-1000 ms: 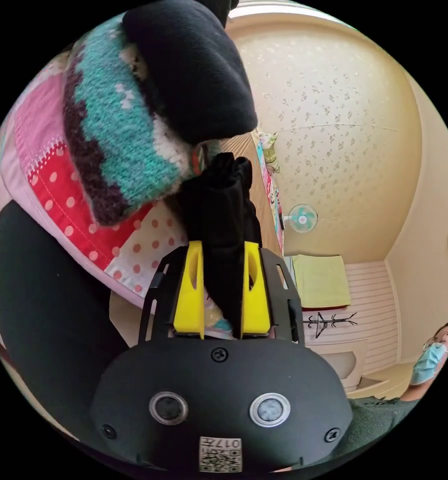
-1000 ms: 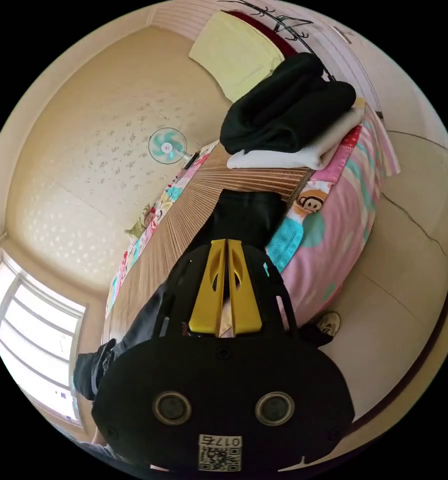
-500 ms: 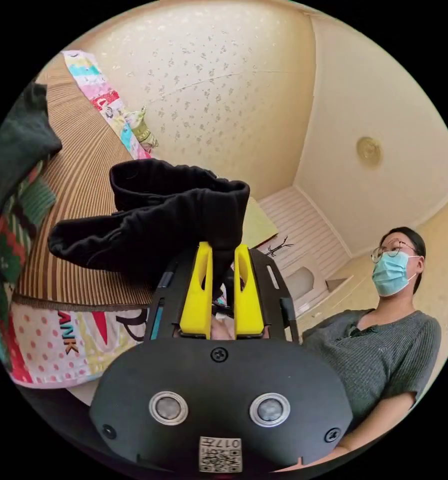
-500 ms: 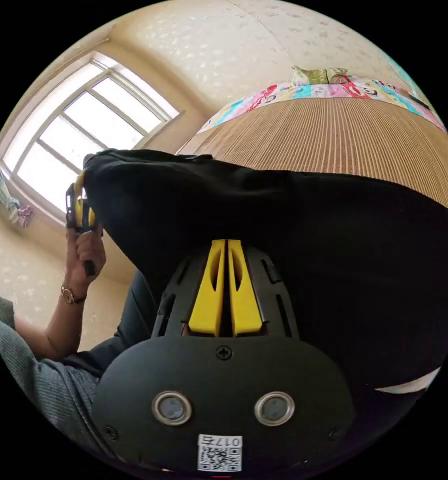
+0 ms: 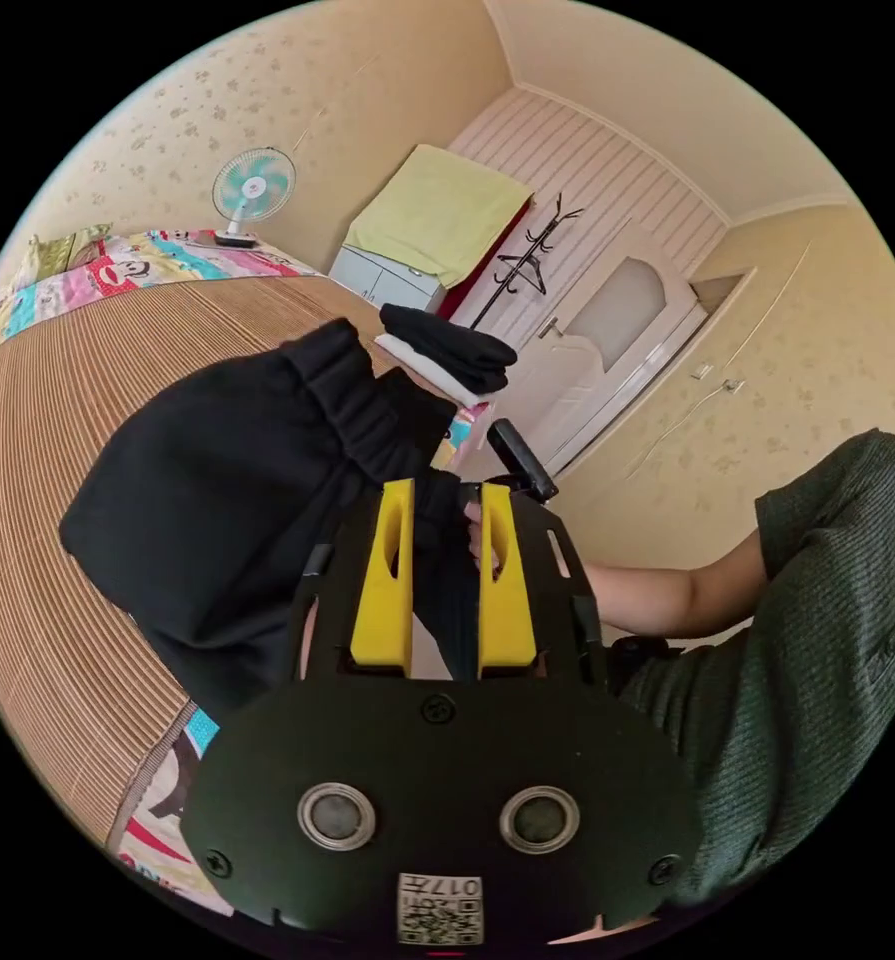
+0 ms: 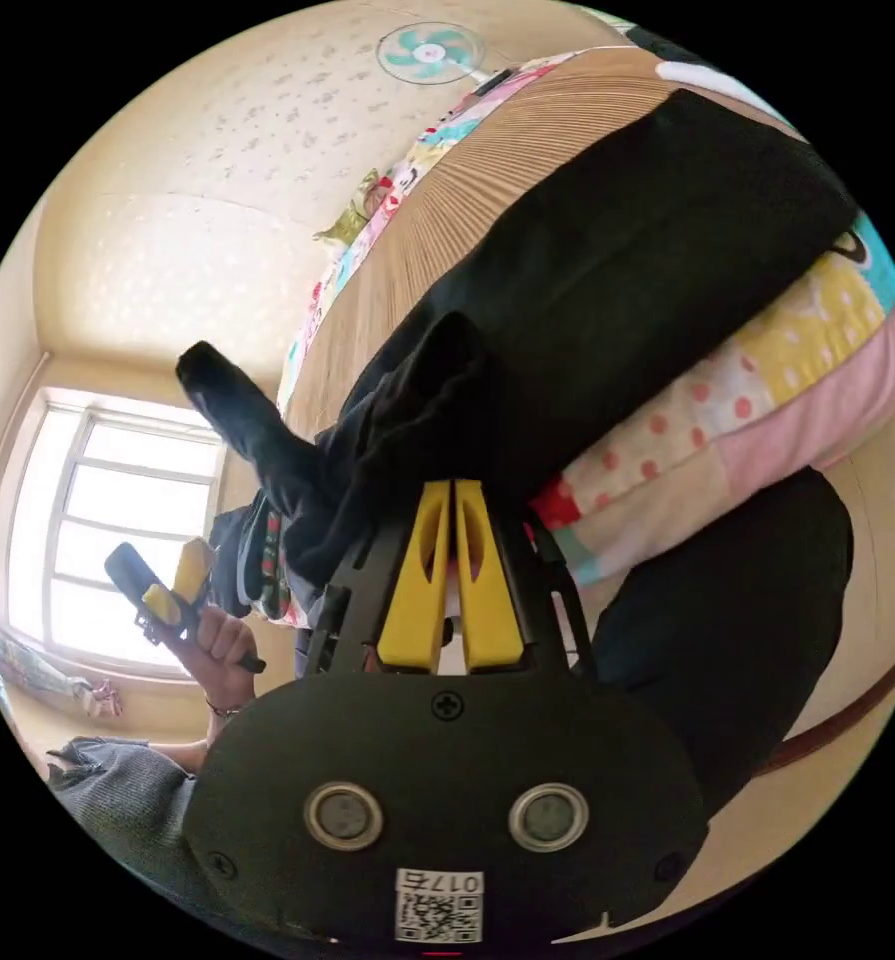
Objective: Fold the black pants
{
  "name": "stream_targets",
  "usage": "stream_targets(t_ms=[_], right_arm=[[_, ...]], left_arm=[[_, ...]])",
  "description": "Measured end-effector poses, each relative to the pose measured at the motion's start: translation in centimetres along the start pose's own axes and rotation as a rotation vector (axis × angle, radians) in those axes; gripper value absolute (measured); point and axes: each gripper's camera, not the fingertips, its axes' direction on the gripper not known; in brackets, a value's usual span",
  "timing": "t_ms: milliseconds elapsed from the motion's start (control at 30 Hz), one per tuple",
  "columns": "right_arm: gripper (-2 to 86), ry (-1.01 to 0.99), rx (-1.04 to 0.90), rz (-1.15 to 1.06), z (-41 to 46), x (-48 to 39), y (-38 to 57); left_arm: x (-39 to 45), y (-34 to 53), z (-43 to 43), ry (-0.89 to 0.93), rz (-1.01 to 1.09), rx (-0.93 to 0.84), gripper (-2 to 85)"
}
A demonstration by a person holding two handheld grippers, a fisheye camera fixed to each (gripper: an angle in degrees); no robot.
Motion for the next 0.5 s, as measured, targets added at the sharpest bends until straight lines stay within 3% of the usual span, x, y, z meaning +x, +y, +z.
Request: stream_targets(t_ms=[233, 300, 500], right_arm=[[12.8, -0.426, 0.143, 0.045, -7.1, 8.6, 1.5], [13.9, -0.421, 0.133, 0.053, -6.7, 8.7, 0.6], [15.4, -0.287, 0.026, 0.062, -3.1, 6.2, -4.4]], left_arm=[[-7.2, 5.0, -3.2, -0.058, -0.336, 0.115, 14.3], [-9.0, 6.6, -3.6, -0.109, -0.448, 0.1, 15.9], [-10.2, 7.8, -0.2, -0.166, -0.511, -0.055, 15.1]])
